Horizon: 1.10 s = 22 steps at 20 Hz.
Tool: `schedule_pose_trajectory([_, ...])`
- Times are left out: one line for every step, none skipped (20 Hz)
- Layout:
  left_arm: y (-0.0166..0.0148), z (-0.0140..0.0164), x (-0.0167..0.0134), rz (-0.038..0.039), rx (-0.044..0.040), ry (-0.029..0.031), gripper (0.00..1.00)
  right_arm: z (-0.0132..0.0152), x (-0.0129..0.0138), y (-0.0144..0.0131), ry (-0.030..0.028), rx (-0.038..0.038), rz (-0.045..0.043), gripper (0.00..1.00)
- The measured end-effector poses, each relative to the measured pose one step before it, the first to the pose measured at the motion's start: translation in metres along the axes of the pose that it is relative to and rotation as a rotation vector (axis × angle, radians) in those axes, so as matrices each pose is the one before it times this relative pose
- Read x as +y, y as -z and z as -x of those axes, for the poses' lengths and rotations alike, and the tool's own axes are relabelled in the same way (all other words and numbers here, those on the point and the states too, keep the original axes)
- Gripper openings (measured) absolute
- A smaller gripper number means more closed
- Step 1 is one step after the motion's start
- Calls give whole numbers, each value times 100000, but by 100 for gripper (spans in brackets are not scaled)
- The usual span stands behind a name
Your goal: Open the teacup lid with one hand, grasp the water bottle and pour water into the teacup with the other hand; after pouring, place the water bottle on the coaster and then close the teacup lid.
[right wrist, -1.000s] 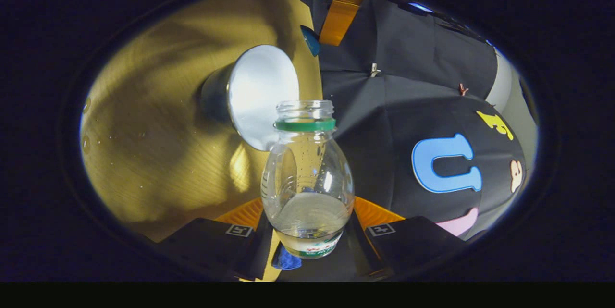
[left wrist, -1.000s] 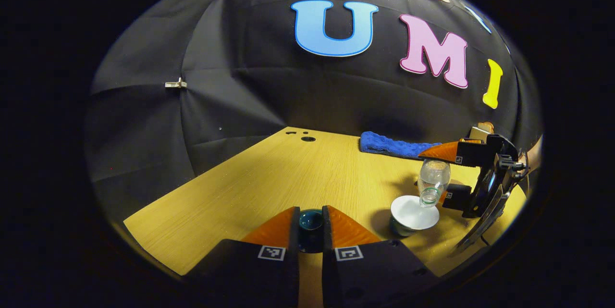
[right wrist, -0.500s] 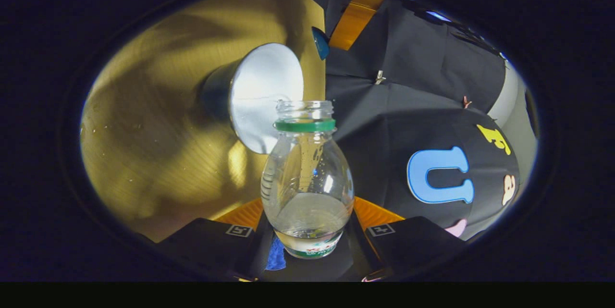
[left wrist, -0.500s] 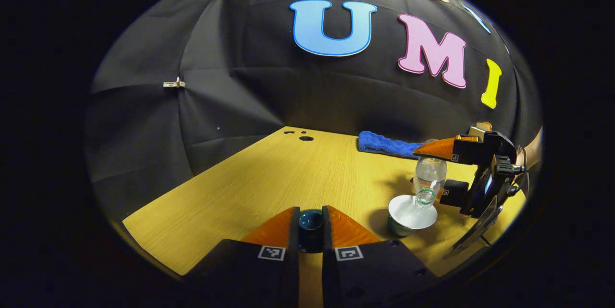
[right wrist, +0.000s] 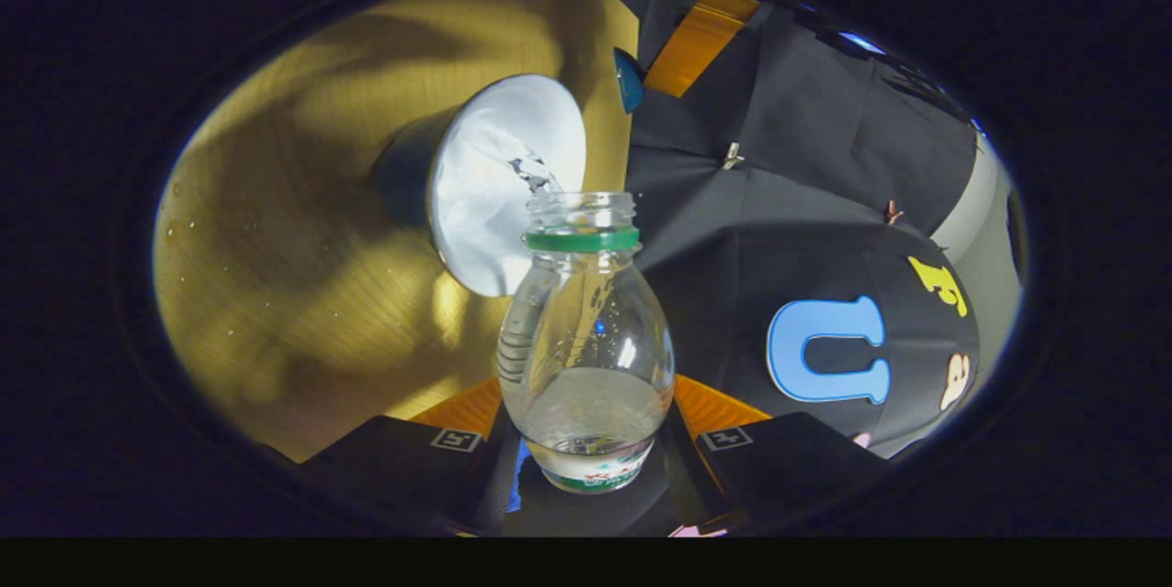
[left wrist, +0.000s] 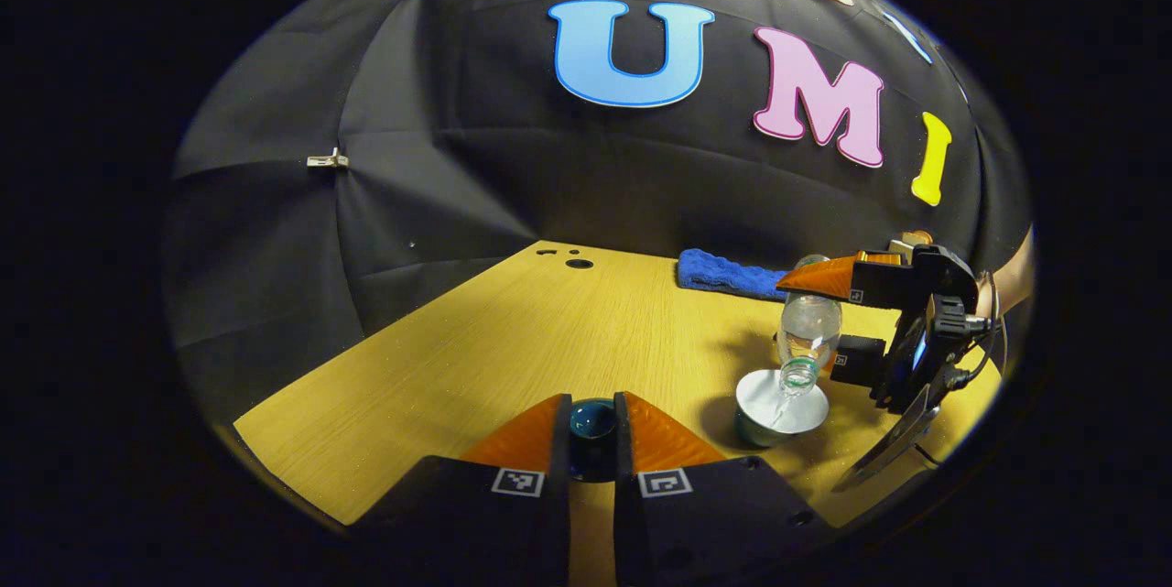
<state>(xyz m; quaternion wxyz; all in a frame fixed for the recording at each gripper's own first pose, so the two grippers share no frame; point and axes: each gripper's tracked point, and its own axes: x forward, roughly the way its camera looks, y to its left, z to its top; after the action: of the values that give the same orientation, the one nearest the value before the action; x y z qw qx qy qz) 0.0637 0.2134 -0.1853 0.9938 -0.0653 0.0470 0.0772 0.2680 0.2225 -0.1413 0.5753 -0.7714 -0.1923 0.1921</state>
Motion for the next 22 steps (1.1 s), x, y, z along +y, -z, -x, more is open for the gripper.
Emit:
schedule_pose_trajectory([115,-47,82,213,274,-151,23,-104,-122,-33,22,-298,920,71])
schedule_pose_trajectory([61,25,4,207,177,-92,23,-141,25,161,-47,-84,220,71])
schedule_pose_trajectory([61,35,116,182,100,15,23,-73,-2,-32,-177,18,136,71])
schedule_pose_trajectory([36,10,4,-45,86,-59,23,-38,-135,-85,-56,-258,497,71])
schedule_pose_trajectory([77,76,118,-213,146,71,23,-292,-125,32,66,-424,1044,71])
schedule_pose_trajectory([-55,40,59,-105,55,25,23,-236,-177,20,-127,-292,1244,67])
schedule_pose_trajectory([-16,69,41,22,88,15,23,128,-7,-4,333,164,1031,71])
schedule_pose_trajectory([-24,-24,16,22,-40,129,23,197,-146,-96,121,-421,795,71])
schedule_pose_trajectory([-46,36,-75,60,10,373,23,-30,-50,-67,210,-316,585,71])
schedule_pose_trajectory([62,21,-39,-89,40,171,23,12,130,-62,-102,-175,388,71])
schedule_pose_trajectory([-84,1,46,-316,108,95,23,-150,-110,83,-192,-35,36,71])
schedule_pose_trajectory([122,94,40,-388,17,10,19,38,-102,55,116,-87,372,71])
schedule_pose_trajectory([-12,99,39,-243,-90,36,23,7,-169,2,321,61,438,71])
schedule_pose_trajectory([5,12,-31,-66,123,304,23,68,-137,-46,394,130,360,67])
schedule_pose_trajectory([18,-21,-71,-5,82,262,23,8,40,108,116,138,32,71])
schedule_pose_trajectory([38,59,-8,-218,41,212,23,50,21,101,133,24,335,71])
schedule_pose_trajectory([-84,167,-52,-292,-130,189,23,172,-19,-103,39,-88,580,71])
schedule_pose_trajectory([-79,43,32,-342,-157,37,23,49,-176,0,317,-275,656,71])
schedule_pose_trajectory([-56,161,-76,-412,-198,-26,23,-250,-447,-136,364,-388,801,71])
schedule_pose_trajectory([-69,107,16,-239,-153,-71,19,115,-294,119,511,-97,609,71])
schedule_pose_trajectory([-2,10,-80,-3,-10,25,23,275,-552,174,621,-146,192,71])
schedule_pose_trajectory([-79,115,-84,13,-69,80,23,-49,-95,120,322,139,254,71])
